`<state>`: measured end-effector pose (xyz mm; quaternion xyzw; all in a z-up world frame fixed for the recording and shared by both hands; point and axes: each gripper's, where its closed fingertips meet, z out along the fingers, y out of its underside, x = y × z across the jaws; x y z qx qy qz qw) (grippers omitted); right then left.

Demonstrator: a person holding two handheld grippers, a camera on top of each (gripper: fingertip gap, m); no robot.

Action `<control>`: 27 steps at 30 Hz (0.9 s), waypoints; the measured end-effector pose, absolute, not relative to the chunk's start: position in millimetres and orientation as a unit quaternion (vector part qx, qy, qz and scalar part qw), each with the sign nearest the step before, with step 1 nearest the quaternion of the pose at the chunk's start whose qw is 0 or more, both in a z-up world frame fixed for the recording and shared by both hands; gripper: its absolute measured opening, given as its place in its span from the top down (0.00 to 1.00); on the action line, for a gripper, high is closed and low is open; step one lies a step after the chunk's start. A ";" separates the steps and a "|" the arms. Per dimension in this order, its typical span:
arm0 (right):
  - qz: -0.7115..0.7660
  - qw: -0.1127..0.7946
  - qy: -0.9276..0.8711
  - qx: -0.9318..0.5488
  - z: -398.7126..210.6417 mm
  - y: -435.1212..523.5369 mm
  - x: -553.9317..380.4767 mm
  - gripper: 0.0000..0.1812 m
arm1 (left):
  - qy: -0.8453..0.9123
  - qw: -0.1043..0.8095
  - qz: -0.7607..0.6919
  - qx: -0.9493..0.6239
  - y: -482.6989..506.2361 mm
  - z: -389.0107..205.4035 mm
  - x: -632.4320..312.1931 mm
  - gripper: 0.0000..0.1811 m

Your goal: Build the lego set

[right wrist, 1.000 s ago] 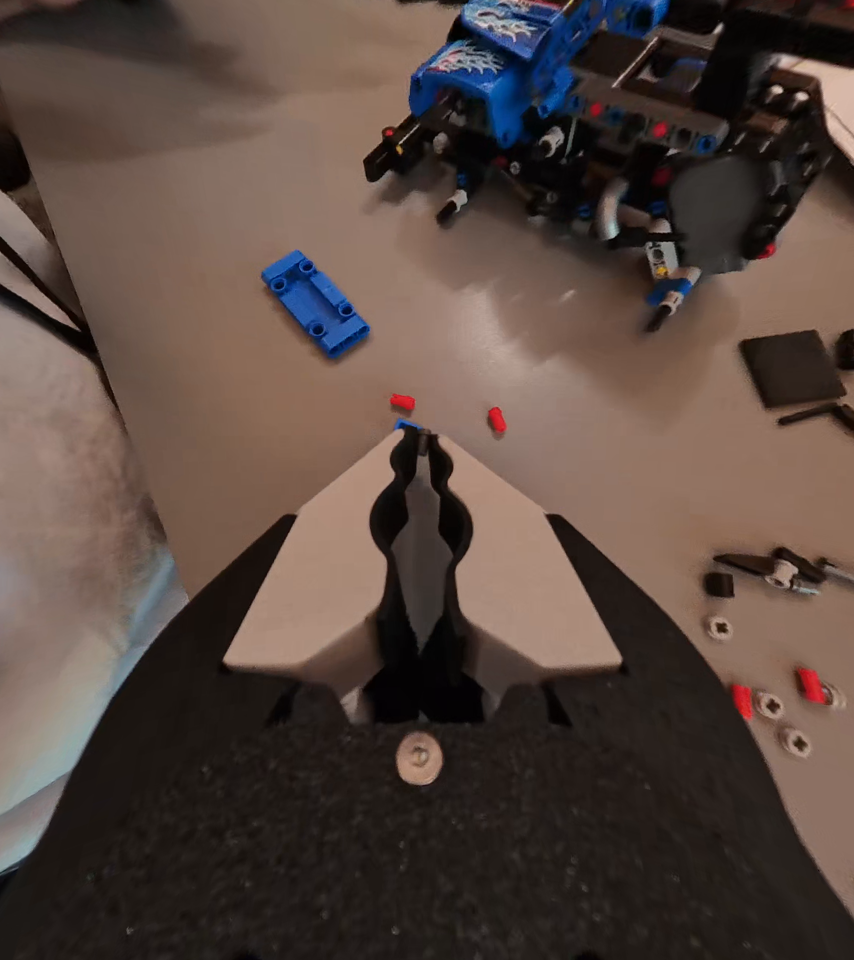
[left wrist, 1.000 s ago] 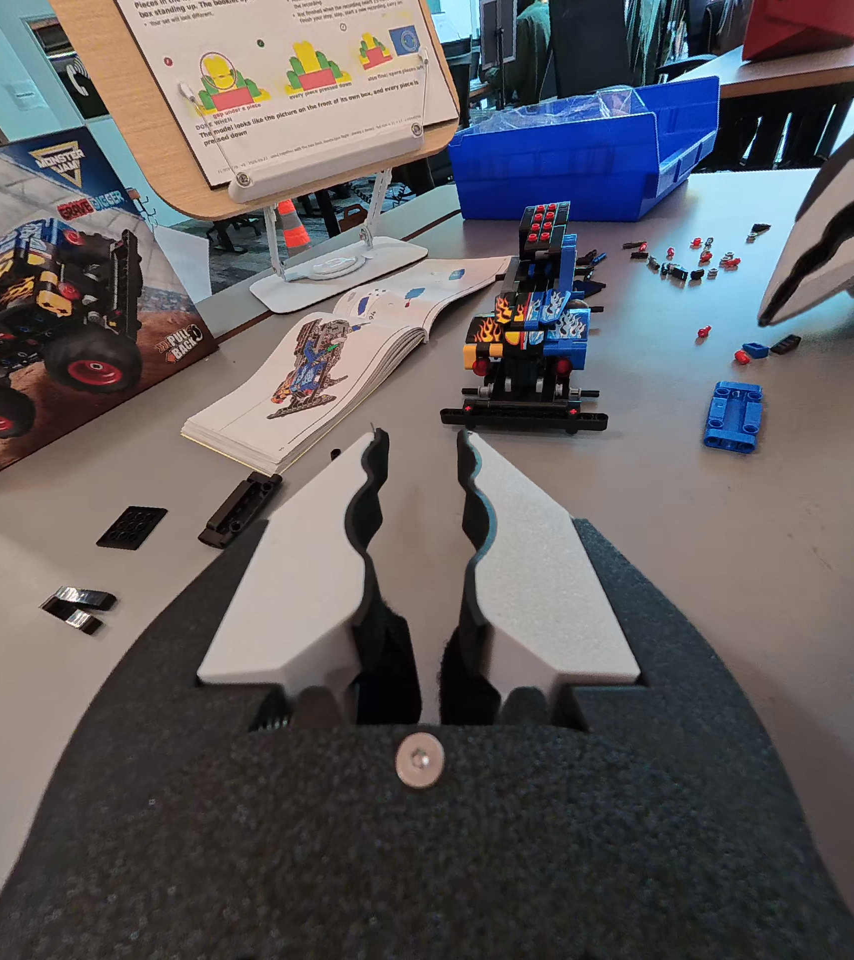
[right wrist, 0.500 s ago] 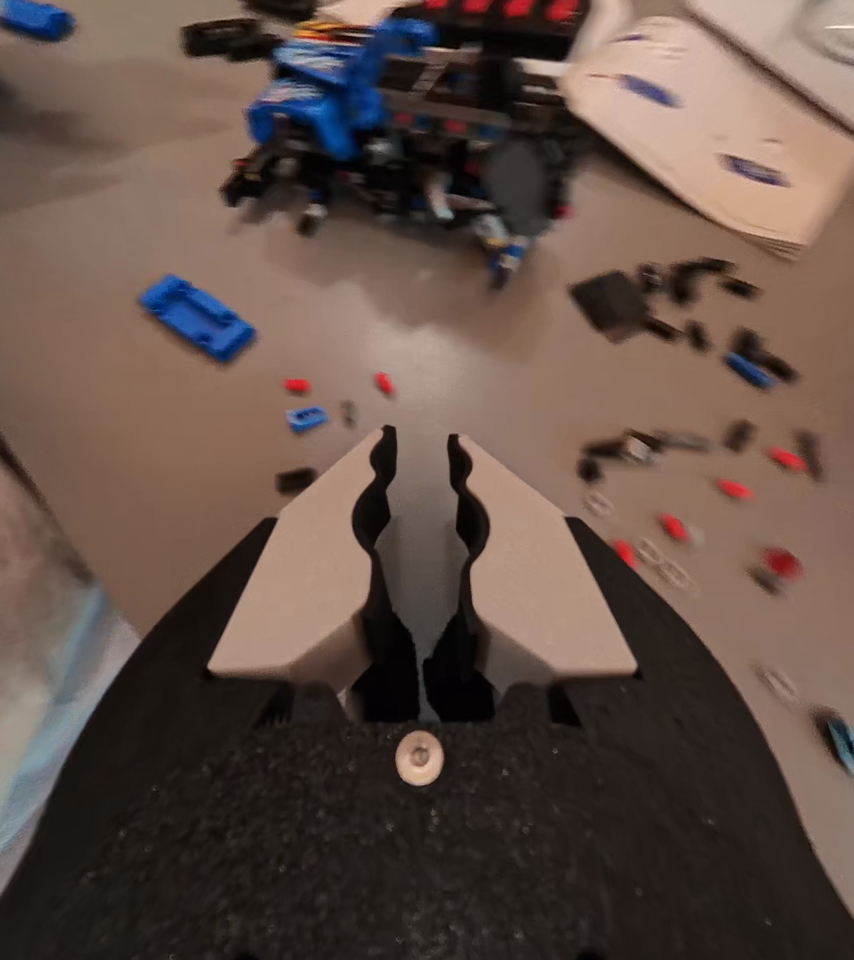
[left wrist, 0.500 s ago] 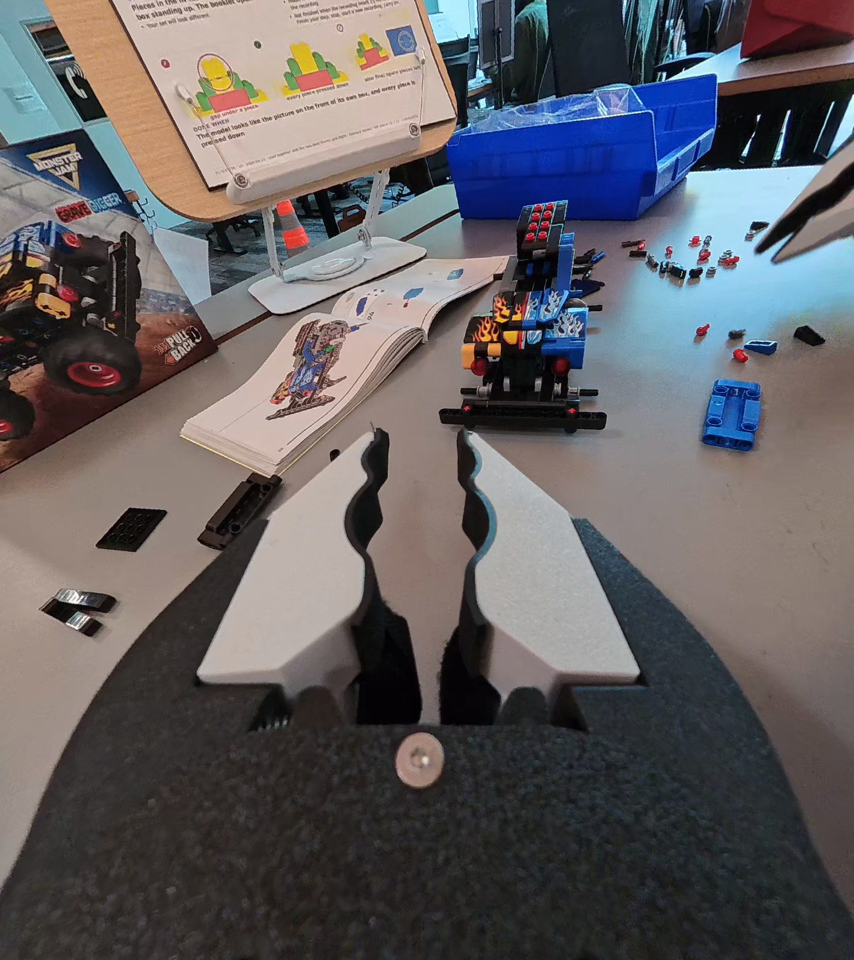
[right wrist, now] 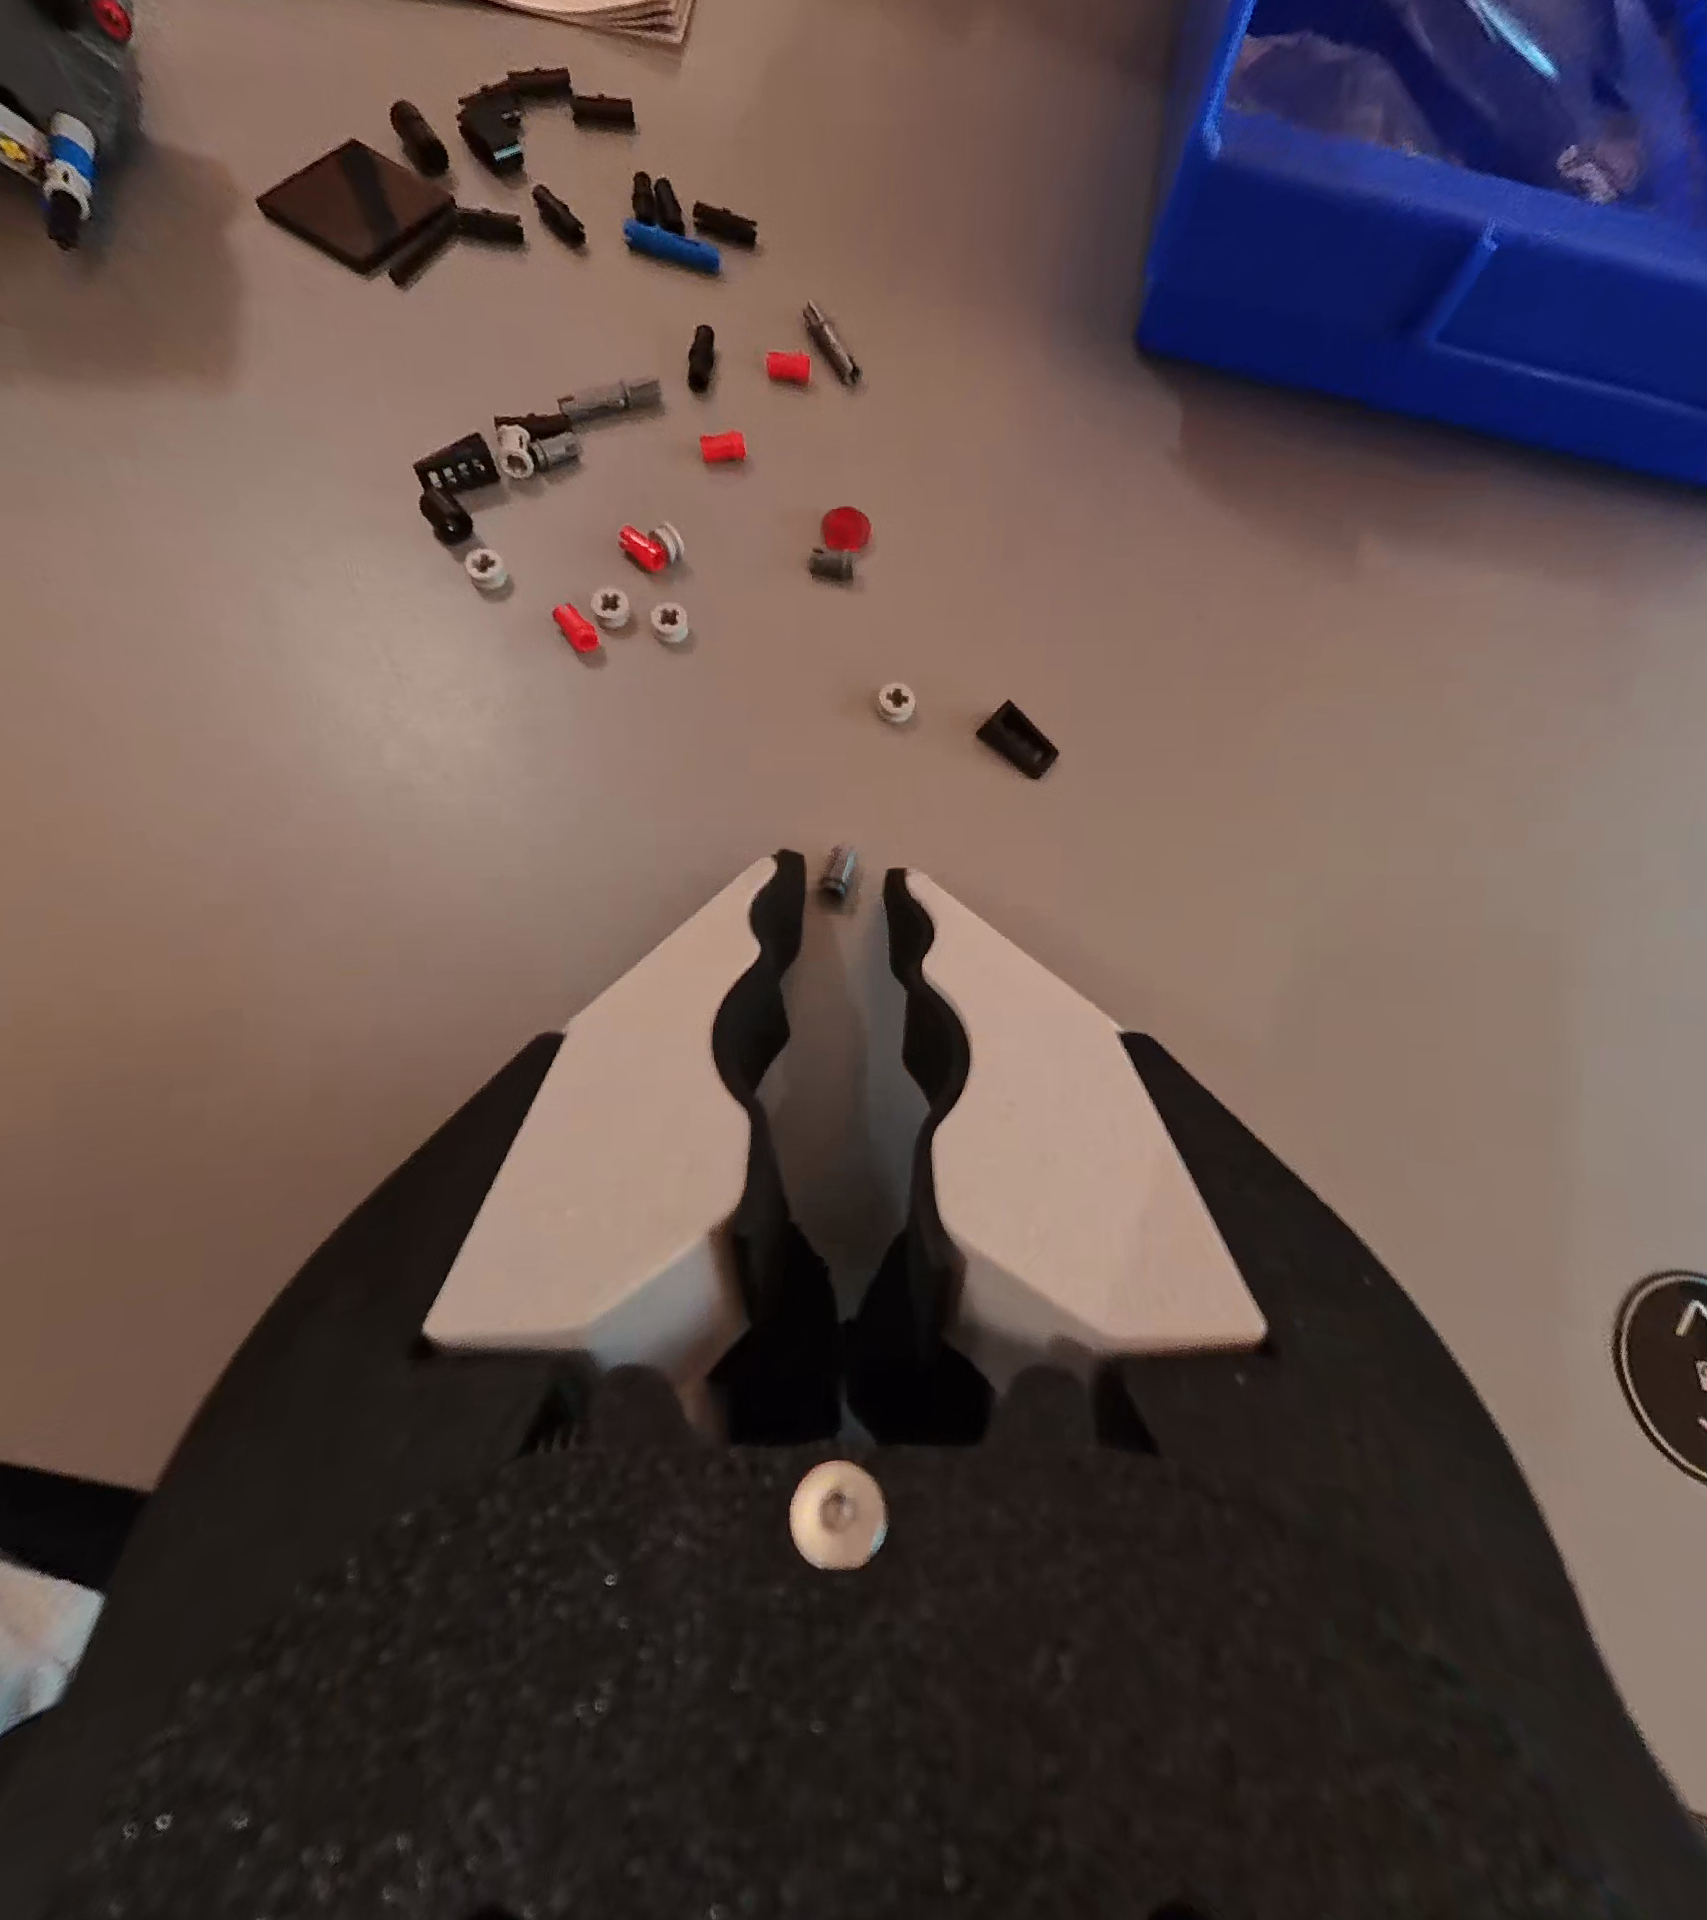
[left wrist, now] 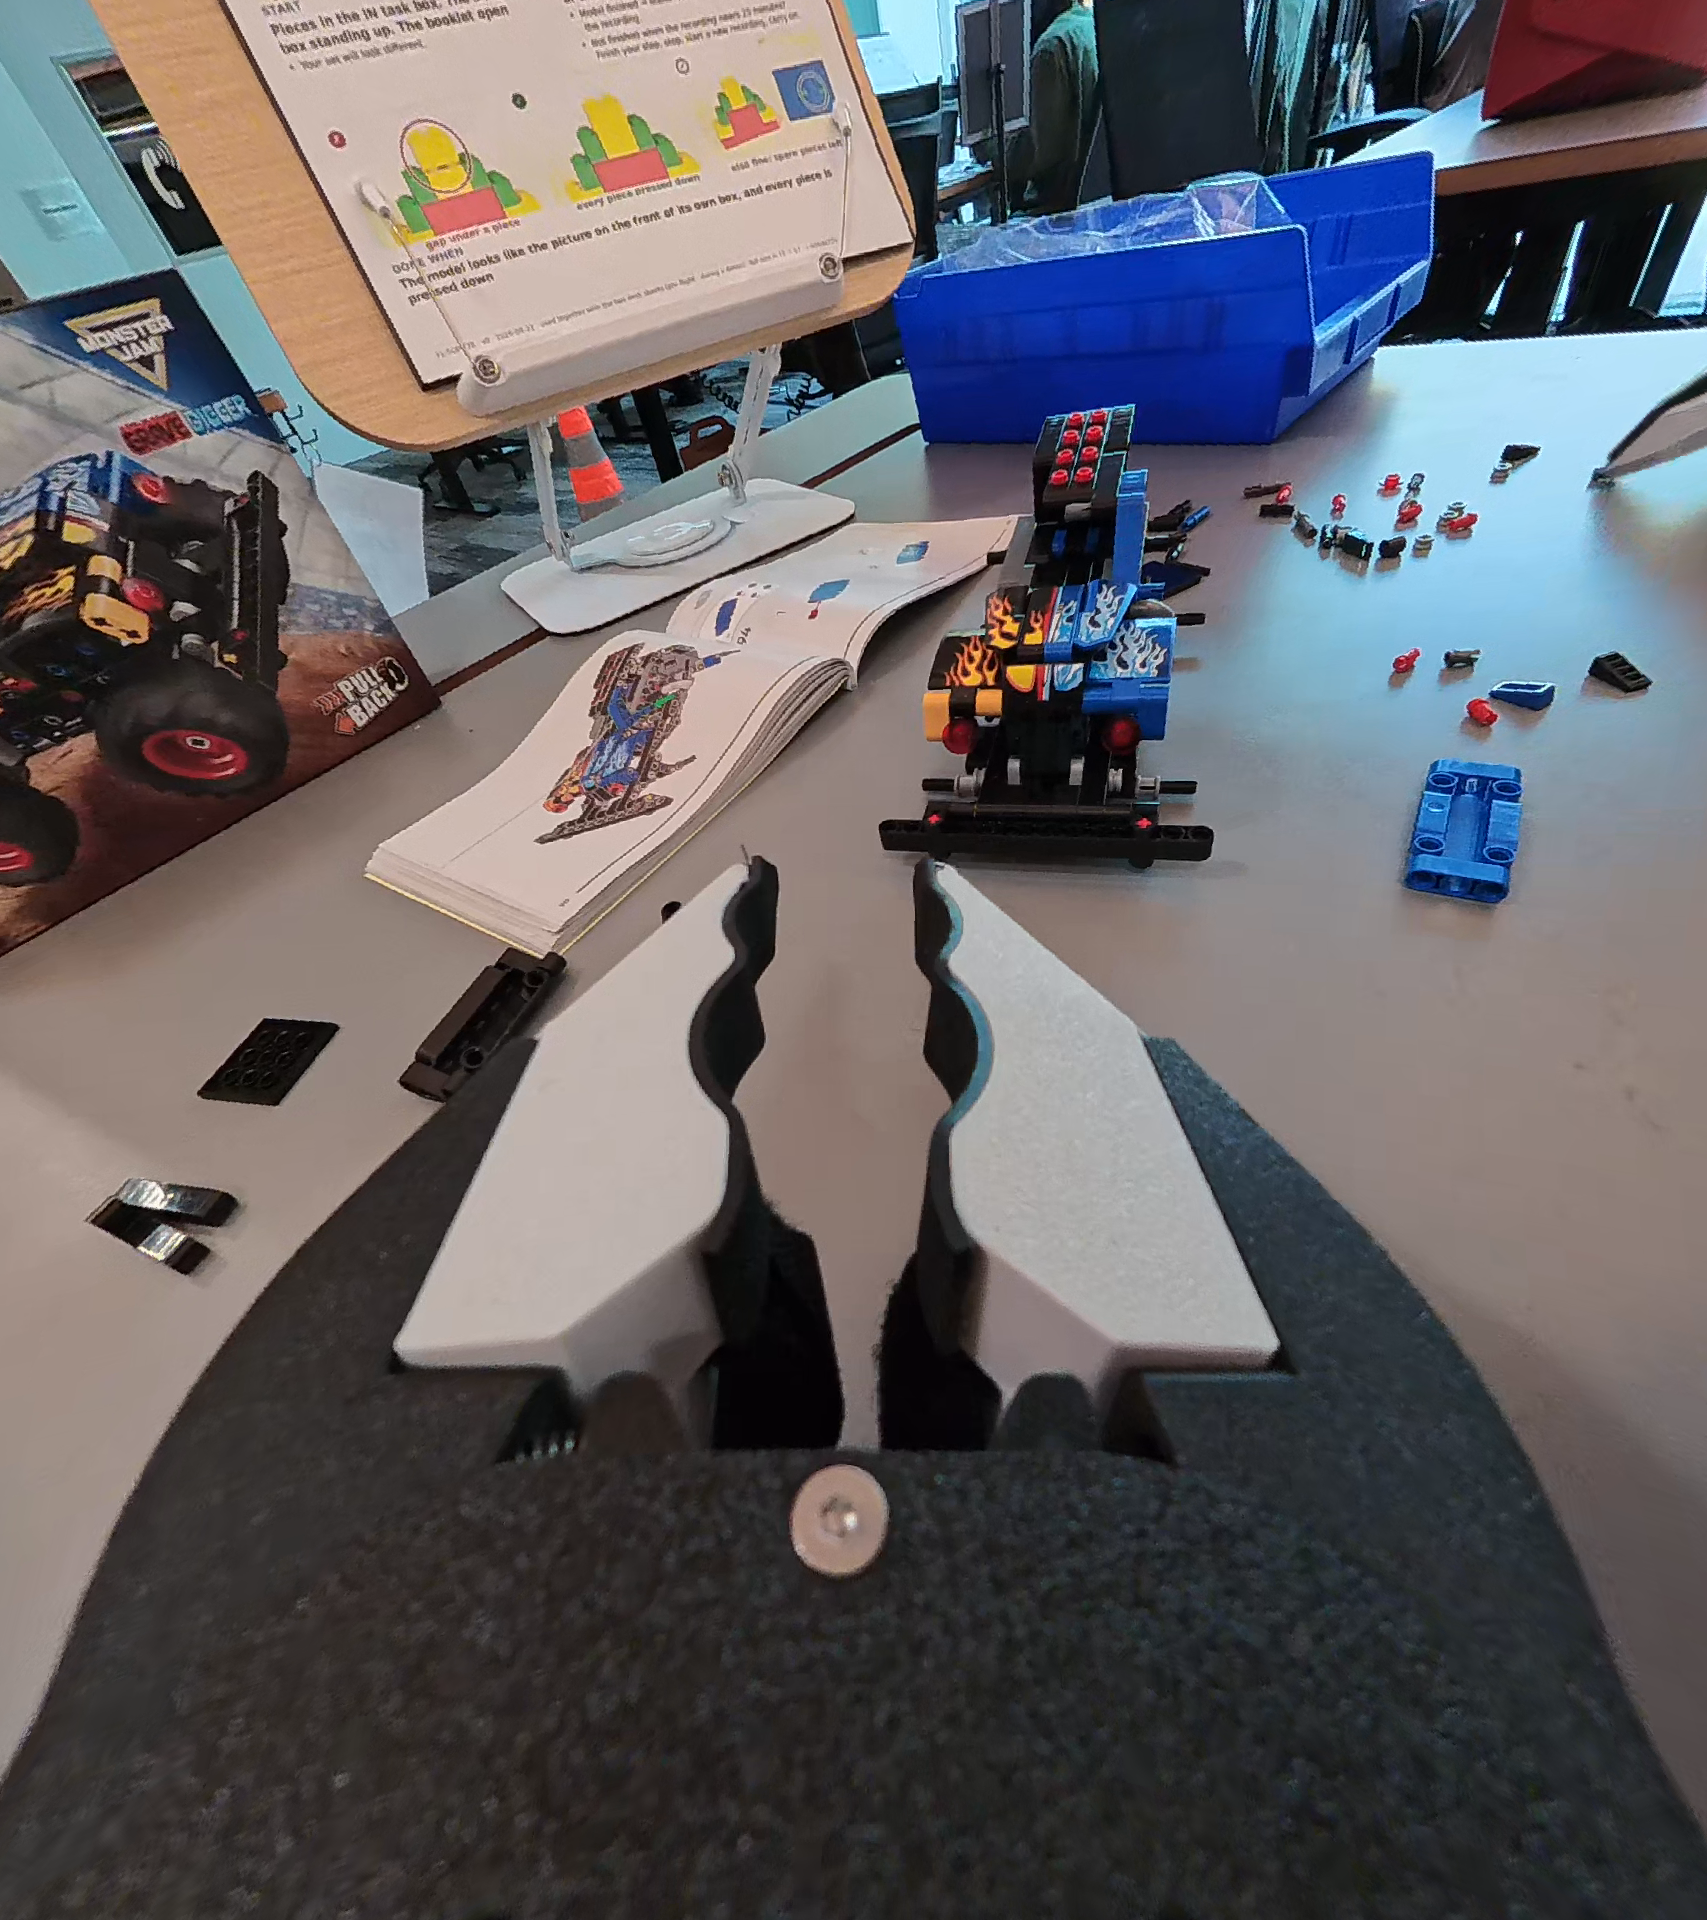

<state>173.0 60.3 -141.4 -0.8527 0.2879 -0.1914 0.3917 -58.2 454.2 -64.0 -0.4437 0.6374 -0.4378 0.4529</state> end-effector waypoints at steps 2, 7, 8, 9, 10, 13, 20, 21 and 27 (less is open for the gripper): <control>-0.182 0.391 0.286 -0.856 -142.5 62.7 173.3 0.96 | 0.636 0.453 -0.439 -0.444 454.7 -63.5 -58.4 0.86; -0.169 0.375 0.267 -0.872 -143.0 67.8 168.4 0.98 | 0.636 0.451 -0.440 -0.446 454.9 -64.0 -58.0 0.86; -0.169 0.374 0.256 -0.875 -140.0 73.4 166.7 0.98 | 0.637 0.450 -0.439 -0.447 454.9 -64.3 -57.8 0.86; -0.163 0.384 0.235 -0.878 -134.1 84.4 161.3 0.98 | 0.637 0.450 -0.439 -0.447 454.8 -64.3 -57.8 0.86; -0.145 0.402 0.204 -0.881 -126.3 100.7 150.4 0.98 | 0.636 0.451 -0.439 -0.446 454.9 -64.1 -57.9 0.86; -0.068 0.438 0.113 -0.889 -115.1 152.3 105.3 0.98 | 0.635 0.453 -0.440 -0.446 455.1 -63.4 -58.2 0.86; 0.003 0.416 0.008 -0.909 -136.5 198.6 51.6 0.98 | 0.636 0.453 -0.439 -0.445 454.8 -63.6 -58.2 0.86; 0.004 0.413 0.009 -0.911 -139.2 199.7 51.3 0.98 | 0.635 0.453 -0.439 -0.445 454.7 -63.3 -58.3 0.86; 0.005 0.410 0.029 -0.912 -143.5 201.9 56.1 0.98 | 0.636 0.446 -0.439 -0.452 455.9 -65.0 -56.8 0.86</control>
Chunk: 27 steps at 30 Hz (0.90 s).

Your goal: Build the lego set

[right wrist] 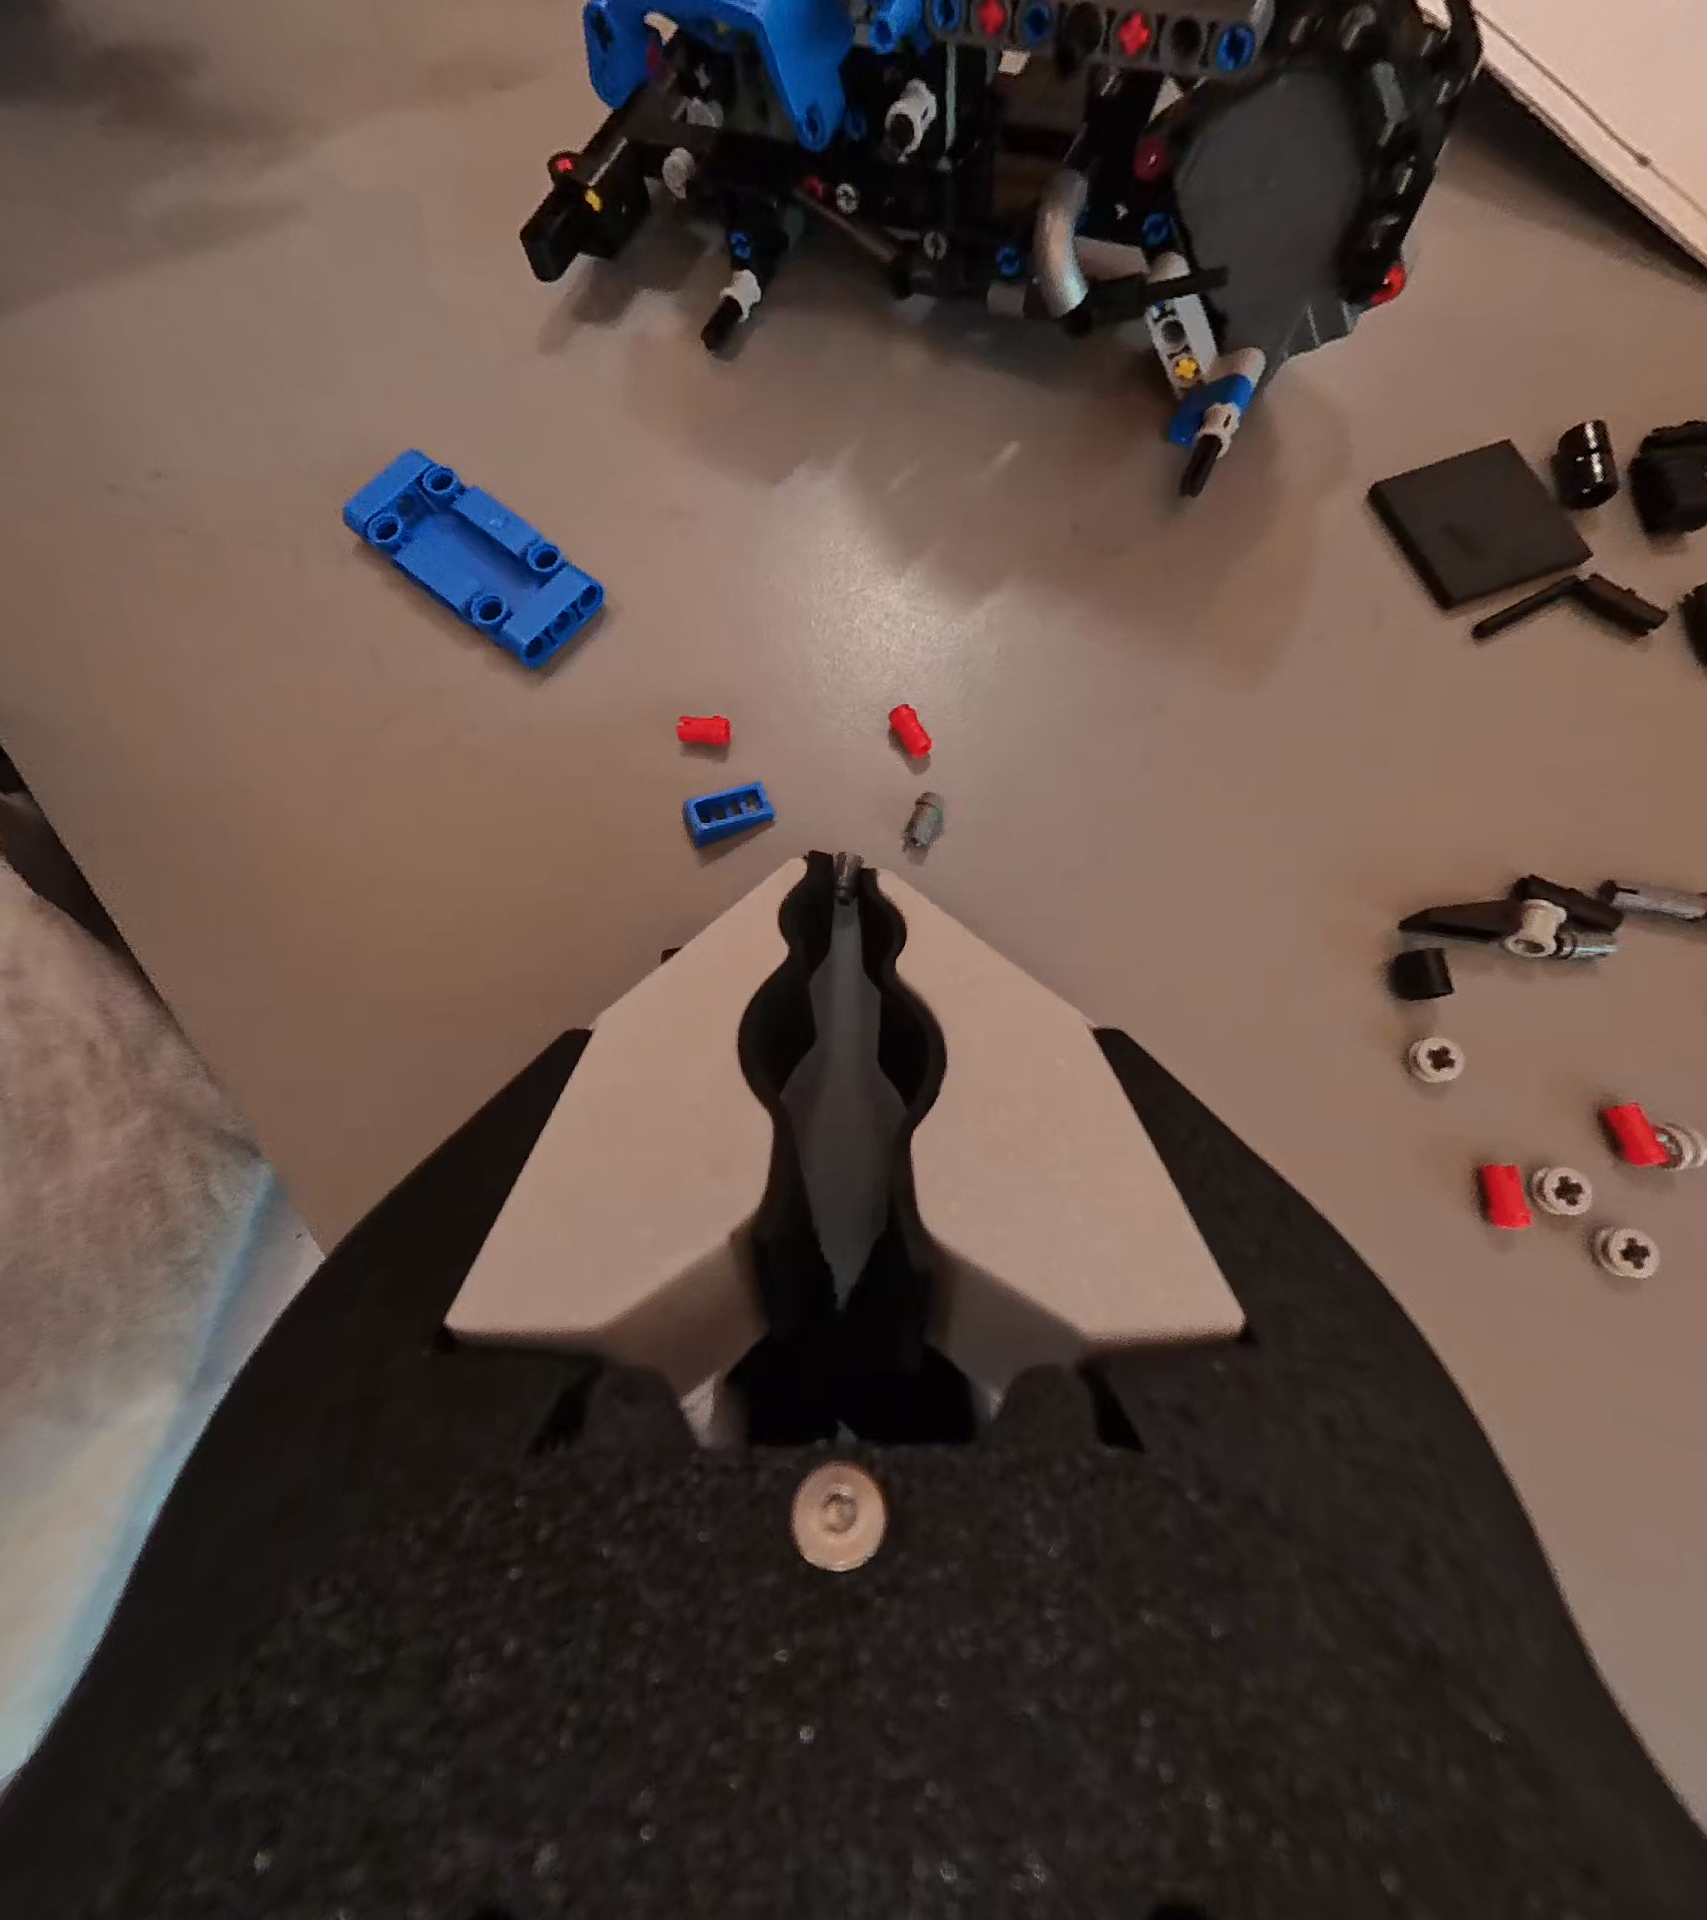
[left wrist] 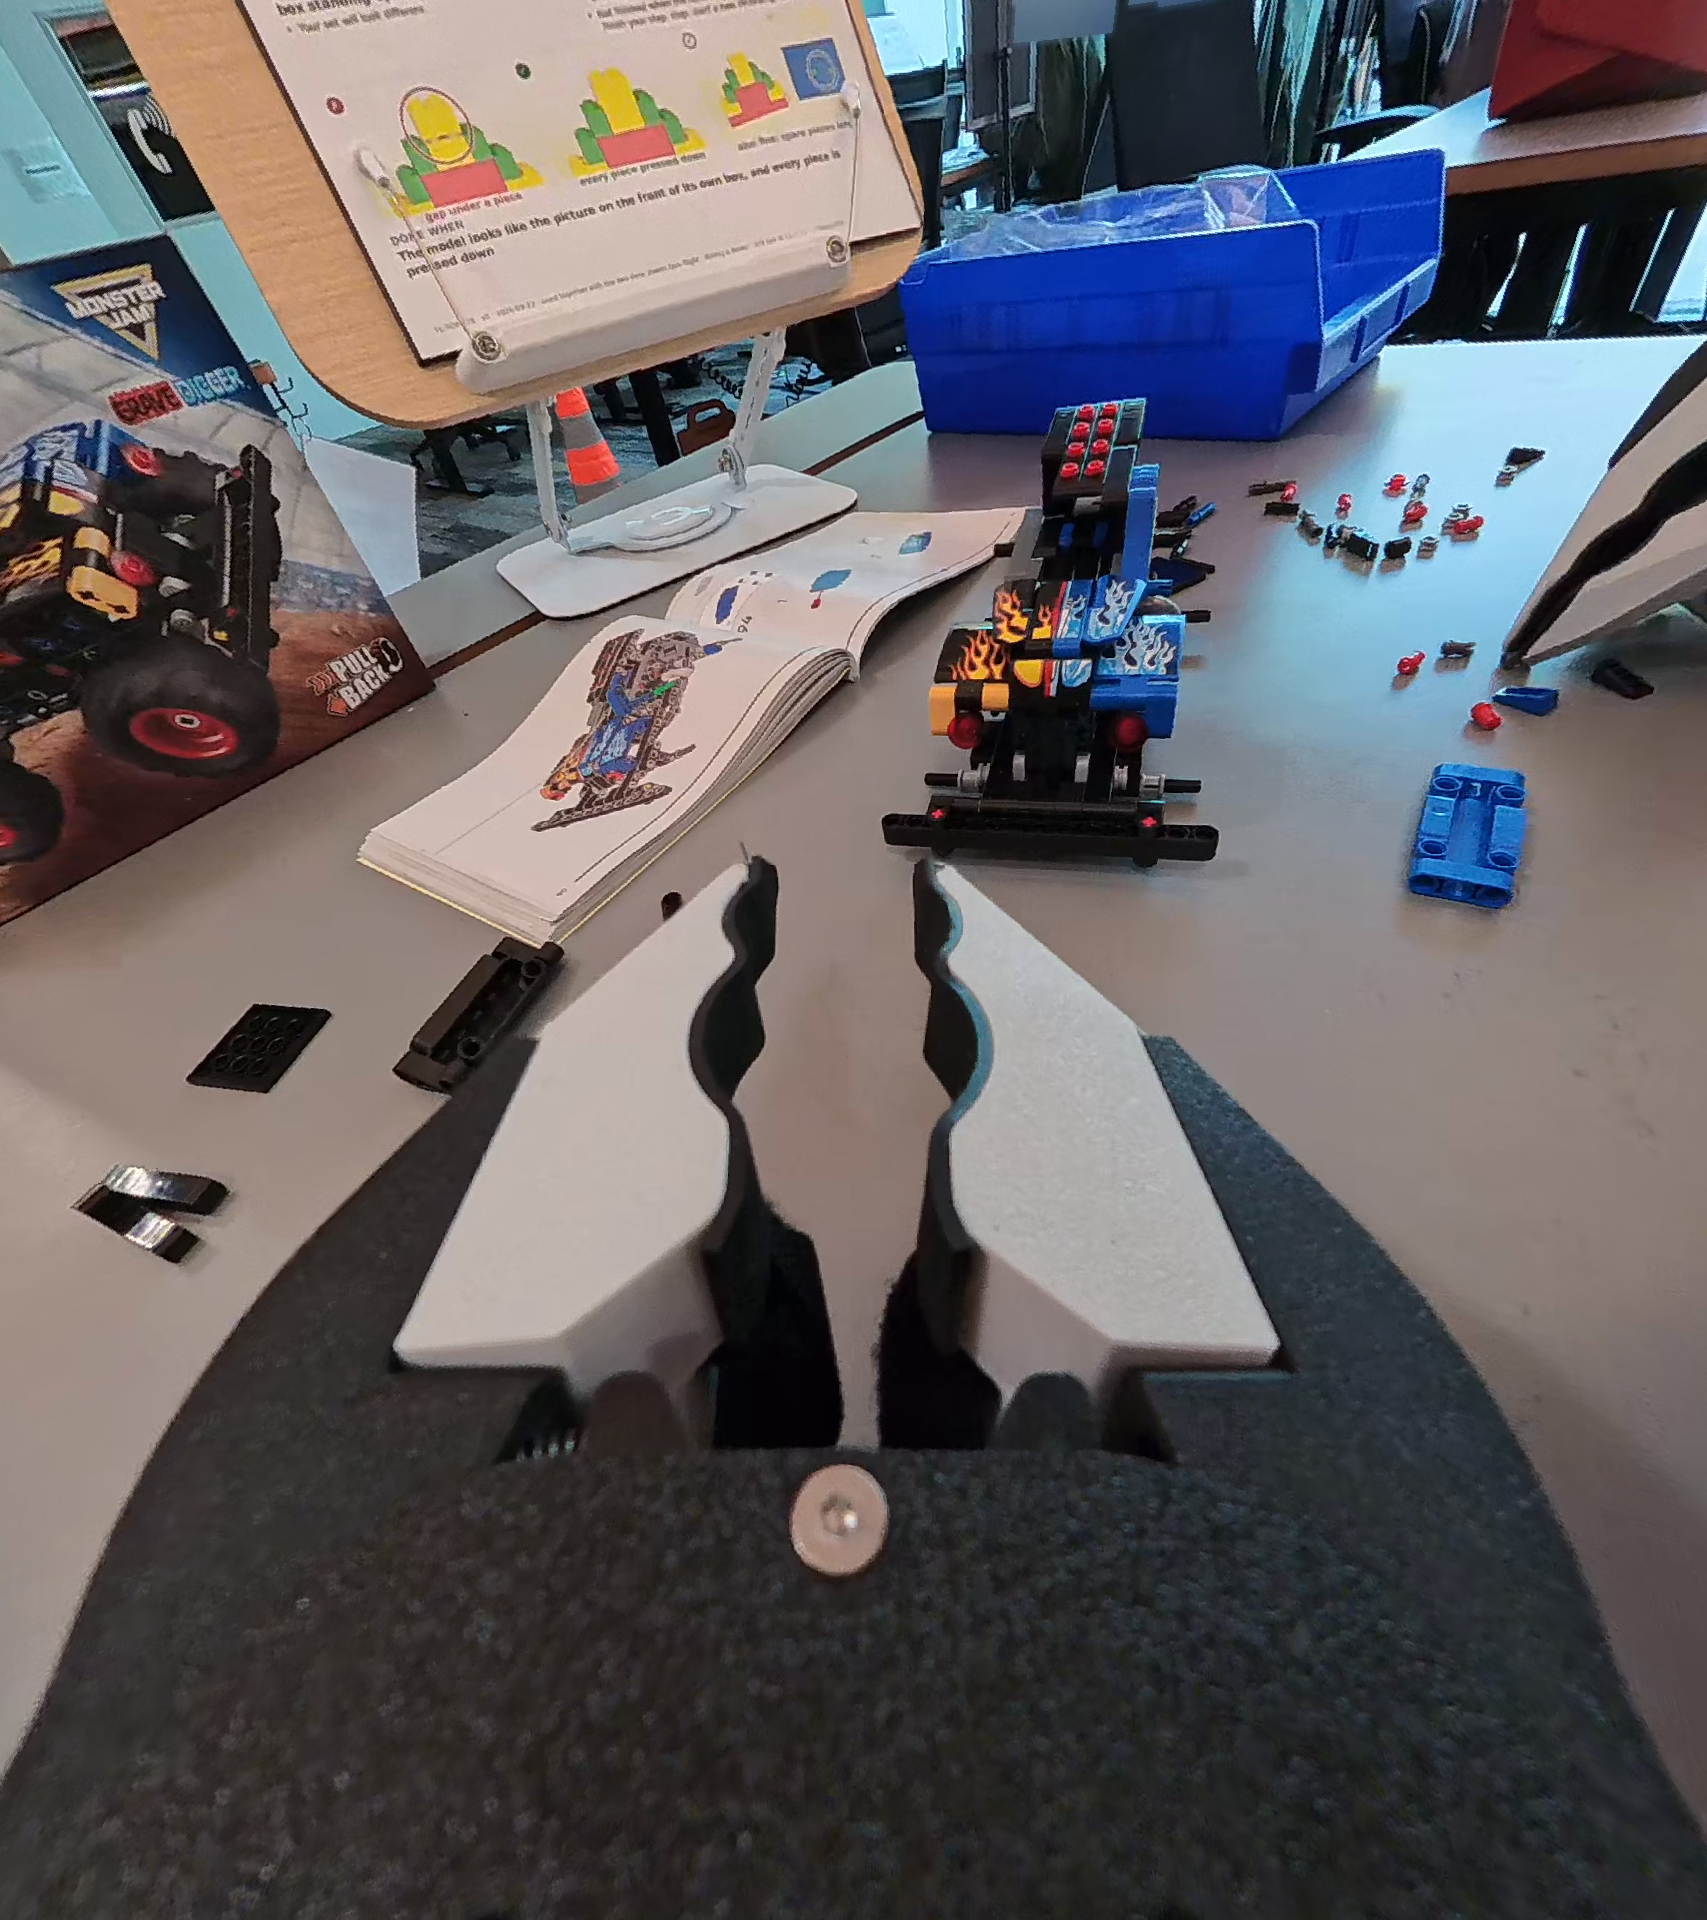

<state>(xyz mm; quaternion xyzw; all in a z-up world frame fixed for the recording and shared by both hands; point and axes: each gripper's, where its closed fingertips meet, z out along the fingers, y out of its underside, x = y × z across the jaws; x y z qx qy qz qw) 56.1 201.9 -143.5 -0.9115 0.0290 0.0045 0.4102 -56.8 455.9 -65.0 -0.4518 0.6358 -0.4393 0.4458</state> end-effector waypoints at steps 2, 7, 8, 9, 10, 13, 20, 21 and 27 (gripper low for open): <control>0.013 0.413 0.031 -0.910 -142.6 202.7 55.6 0.94 | 0.636 0.437 -0.442 -0.458 456.9 -66.3 -55.5 0.86; -0.013 0.506 0.066 -0.860 -103.6 203.8 84.4 0.91 | 0.647 0.394 -0.447 -0.475 452.7 -71.7 -49.1 0.86; -0.034 0.530 0.080 -0.843 -92.9 200.8 99.1 0.89 | 0.647 0.385 -0.454 -0.476 449.5 -69.8 -44.9 0.86; -0.057 0.551 0.099 -0.826 -84.2 195.9 115.1 0.89 | 0.646 0.378 -0.464 -0.475 445.9 -65.6 -39.6 0.86; -0.078 0.566 0.116 -0.813 -78.2 190.3 130.0 0.89 | 0.645 0.368 -0.477 -0.471 440.9 -60.6 -33.6 0.87; -0.129 0.579 0.147 -0.792 -68.7 176.0 160.9 0.88 | 0.650 0.336 -0.505 -0.457 427.7 -50.9 -14.8 0.87; -0.102 0.564 0.167 -0.803 -73.8 169.9 154.2 0.86 | 0.662 0.299 -0.503 -0.468 401.1 -56.3 -15.0 0.87; -0.100 0.561 0.160 -0.806 -74.9 170.7 148.4 0.86 | 0.666 0.299 -0.501 -0.465 394.4 -55.8 -21.3 0.87; -0.036 0.551 0.135 -0.822 -84.6 180.9 93.0 0.87 | 0.700 0.288 -0.458 -0.466 356.9 -69.6 -55.3 0.86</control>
